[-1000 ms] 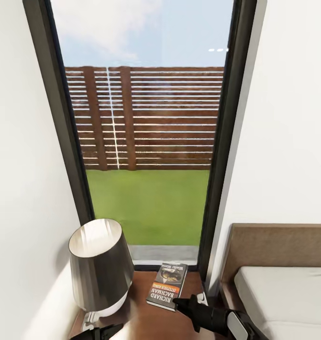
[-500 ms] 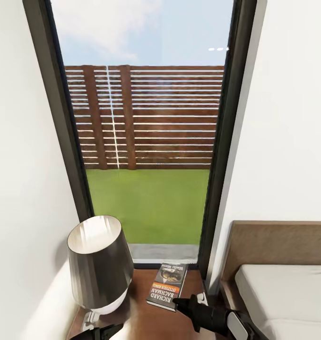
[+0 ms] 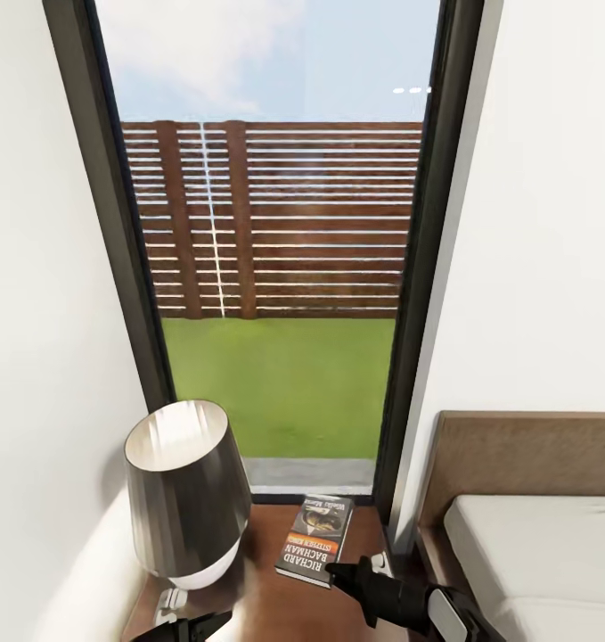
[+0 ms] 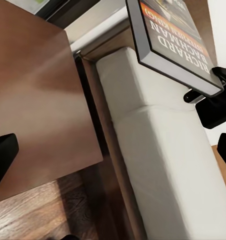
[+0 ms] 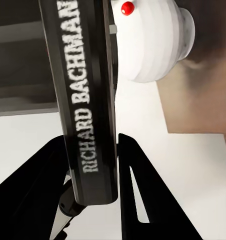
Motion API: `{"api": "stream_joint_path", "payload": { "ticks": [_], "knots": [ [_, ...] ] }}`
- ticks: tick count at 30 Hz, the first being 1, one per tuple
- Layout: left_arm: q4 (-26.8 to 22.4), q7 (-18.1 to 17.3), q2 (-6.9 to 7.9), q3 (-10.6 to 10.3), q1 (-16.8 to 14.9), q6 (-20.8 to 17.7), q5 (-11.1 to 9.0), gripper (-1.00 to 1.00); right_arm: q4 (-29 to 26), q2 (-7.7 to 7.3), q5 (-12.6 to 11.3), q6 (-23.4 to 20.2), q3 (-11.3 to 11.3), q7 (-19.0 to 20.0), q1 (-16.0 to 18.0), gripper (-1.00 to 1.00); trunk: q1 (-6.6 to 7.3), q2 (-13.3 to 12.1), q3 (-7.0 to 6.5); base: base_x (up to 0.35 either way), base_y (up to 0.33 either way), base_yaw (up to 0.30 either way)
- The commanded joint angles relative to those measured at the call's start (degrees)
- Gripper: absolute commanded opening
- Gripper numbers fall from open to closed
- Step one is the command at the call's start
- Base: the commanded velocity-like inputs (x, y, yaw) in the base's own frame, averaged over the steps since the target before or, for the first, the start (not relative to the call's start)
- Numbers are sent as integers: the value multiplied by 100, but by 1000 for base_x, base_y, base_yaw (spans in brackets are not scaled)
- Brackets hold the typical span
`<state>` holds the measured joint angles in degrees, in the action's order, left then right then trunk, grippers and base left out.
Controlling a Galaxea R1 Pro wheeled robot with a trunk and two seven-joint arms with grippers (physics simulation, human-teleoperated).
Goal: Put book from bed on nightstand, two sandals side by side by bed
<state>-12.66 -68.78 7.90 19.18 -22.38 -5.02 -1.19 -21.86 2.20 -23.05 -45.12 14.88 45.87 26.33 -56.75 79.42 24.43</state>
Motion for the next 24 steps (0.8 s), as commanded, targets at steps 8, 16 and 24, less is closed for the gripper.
{"api": "stream_joint_path", "payload": {
  "ticks": [8, 16, 24],
  "knots": [
    [0, -18, 1, 7, -3, -53, -13, 100, -2, 0, 3, -32, 33, 9, 4, -100, -176, 326, 151, 0, 0, 0],
    [-19, -42, -7, -5, -3, -50, -7, 100, -2, 8, 3, -32, 31, 9, 4, -100, -308, 567, 258, 0, 0, 0],
    [-1225, -133, -242, -32, -37, -685, 17, 100, -2, 17, 3, -24, 24, 1, 4, -100, -308, 567, 258, 0, 0, 0]
  ]
}}
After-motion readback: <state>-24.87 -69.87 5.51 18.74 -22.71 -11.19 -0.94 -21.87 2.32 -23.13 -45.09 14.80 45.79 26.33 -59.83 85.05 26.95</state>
